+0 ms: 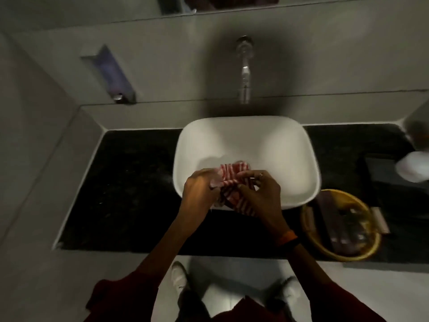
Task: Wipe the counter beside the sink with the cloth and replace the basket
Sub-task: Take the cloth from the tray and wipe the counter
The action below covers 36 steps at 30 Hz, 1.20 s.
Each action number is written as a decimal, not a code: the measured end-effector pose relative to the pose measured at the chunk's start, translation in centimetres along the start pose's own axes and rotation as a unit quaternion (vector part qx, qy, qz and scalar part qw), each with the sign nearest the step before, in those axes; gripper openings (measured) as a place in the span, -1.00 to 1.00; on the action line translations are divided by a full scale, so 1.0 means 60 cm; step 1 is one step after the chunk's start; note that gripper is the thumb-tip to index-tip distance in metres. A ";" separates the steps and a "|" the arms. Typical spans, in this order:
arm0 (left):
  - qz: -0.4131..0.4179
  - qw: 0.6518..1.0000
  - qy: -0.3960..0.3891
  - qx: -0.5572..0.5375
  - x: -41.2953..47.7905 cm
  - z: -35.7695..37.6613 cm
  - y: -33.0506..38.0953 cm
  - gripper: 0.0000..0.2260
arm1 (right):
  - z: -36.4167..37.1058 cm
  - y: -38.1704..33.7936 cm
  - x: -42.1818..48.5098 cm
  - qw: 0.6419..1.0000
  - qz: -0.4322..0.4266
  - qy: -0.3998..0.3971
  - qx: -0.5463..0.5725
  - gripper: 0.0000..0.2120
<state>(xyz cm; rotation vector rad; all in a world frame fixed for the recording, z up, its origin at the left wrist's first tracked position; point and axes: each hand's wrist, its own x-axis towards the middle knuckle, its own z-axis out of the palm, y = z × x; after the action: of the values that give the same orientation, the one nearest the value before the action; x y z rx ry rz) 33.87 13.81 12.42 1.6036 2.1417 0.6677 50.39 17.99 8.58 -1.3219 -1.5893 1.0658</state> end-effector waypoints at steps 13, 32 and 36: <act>-0.036 0.992 -0.112 -0.051 -0.107 -0.114 -0.449 -0.68 | 0.415 -0.009 -0.176 0.998 0.027 -0.018 -0.058 -0.76; 0.043 0.960 -0.184 0.205 -0.071 -0.016 -0.632 -0.36 | 0.636 0.050 -0.132 0.891 0.194 -0.014 -0.410 -0.24; 0.044 0.964 -0.177 0.195 -0.073 -0.003 -0.642 -0.35 | 0.635 0.083 -0.078 0.898 0.140 -0.023 -0.417 -0.21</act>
<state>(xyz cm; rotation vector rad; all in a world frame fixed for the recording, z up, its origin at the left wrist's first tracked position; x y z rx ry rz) 4.96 0.50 -9.69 1.8568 2.0216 -0.0336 16.96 9.52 -9.00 -2.1486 -2.0349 0.5536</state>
